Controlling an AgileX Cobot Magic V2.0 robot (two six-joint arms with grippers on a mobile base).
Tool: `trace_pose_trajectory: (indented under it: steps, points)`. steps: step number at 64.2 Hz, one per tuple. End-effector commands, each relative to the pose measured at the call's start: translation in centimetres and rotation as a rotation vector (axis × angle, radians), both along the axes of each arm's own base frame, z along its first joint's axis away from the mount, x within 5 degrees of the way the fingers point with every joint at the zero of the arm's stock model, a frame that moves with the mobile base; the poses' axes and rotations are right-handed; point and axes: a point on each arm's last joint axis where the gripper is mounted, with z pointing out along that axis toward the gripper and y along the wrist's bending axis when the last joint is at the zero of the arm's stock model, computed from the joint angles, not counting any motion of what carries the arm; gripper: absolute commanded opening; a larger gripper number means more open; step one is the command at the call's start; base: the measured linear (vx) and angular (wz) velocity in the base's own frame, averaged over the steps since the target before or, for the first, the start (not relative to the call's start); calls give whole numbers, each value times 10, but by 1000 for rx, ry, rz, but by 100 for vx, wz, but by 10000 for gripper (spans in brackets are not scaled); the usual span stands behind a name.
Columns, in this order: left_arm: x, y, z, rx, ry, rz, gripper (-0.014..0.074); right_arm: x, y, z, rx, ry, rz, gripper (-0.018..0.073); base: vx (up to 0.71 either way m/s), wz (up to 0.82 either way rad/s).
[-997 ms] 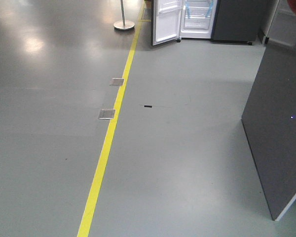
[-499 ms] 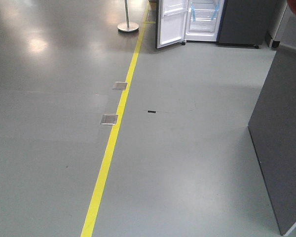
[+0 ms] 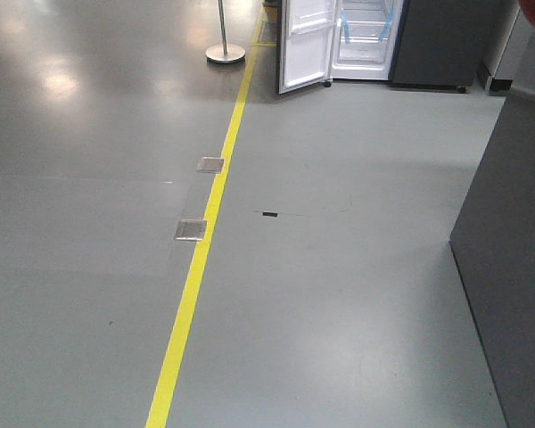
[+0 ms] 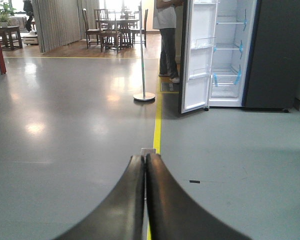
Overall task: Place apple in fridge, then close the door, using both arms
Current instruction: 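Drive toward the open white refrigerator carrying the apple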
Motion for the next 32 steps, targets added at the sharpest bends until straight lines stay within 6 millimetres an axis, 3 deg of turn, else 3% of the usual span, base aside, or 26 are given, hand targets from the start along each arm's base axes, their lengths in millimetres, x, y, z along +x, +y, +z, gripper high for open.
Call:
trace_pose_trajectory:
  steps: [1,32]
  points:
    - [-2,-1,14,-10,-107,-11,-6,-7,-1,18,33,-117,-20,196,18,-3]
    - [-2,-1,14,-10,-107,-11,-6,-7,-1,18,33,-117,-20,196,19,0]
